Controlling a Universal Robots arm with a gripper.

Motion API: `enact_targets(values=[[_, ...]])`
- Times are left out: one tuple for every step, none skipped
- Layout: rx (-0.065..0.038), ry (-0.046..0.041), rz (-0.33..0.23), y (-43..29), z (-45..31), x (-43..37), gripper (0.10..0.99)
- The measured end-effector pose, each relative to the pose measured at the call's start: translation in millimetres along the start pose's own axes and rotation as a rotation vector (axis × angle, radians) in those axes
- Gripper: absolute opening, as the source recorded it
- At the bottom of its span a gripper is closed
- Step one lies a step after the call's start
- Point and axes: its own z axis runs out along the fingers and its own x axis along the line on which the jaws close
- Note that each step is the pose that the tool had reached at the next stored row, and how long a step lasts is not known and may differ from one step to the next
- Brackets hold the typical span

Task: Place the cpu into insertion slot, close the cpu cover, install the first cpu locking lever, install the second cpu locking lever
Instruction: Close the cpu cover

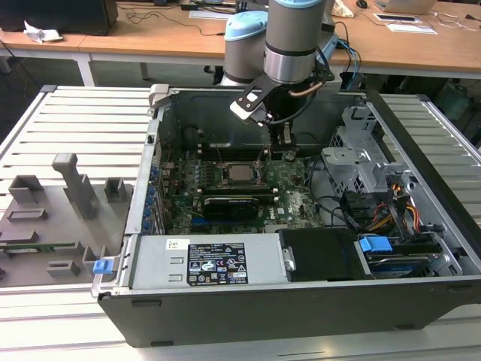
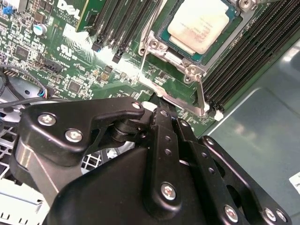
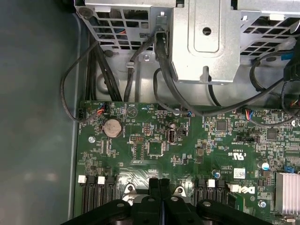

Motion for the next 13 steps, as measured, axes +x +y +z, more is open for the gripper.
enact_targets(values=[[0.0, 0.0001, 0.0, -0.7, 0.0, 0.0, 0.106], [0.0, 0.0, 0.0, -1.3, -0.1, 0.0, 0.106], [0.0, 0.0, 0.0, -1.8, -0.1, 0.1, 0.106], [0.0, 0.0, 0.0, -2.1, -0.1, 0.1, 0.106], [0.0, 0.0, 0.0, -2.9, -0.1, 0.1, 0.106], [0.0, 0.0, 0.0, -3.5, -0.2, 0.1, 0.106], [0.0, 0.0001, 0.0, -4.0, -0.2, 0.1, 0.106], [0.0, 0.0, 0.0, -4.6, -0.2, 0.2, 0.106], [0.0, 0.0, 0.0, -5.0, -0.2, 0.2, 0.106], [0.0, 0.0, 0.0, -6.7, -0.3, 0.3, 0.106], [0.0, 0.0, 0.0, -8.2, -0.4, 0.3, 0.106], [0.0, 0.0, 0.0, -9.4, -0.5, 0.3, 0.106], [0.0, 0.0, 0.0, -11.0, -0.6, 0.4, 0.106]])
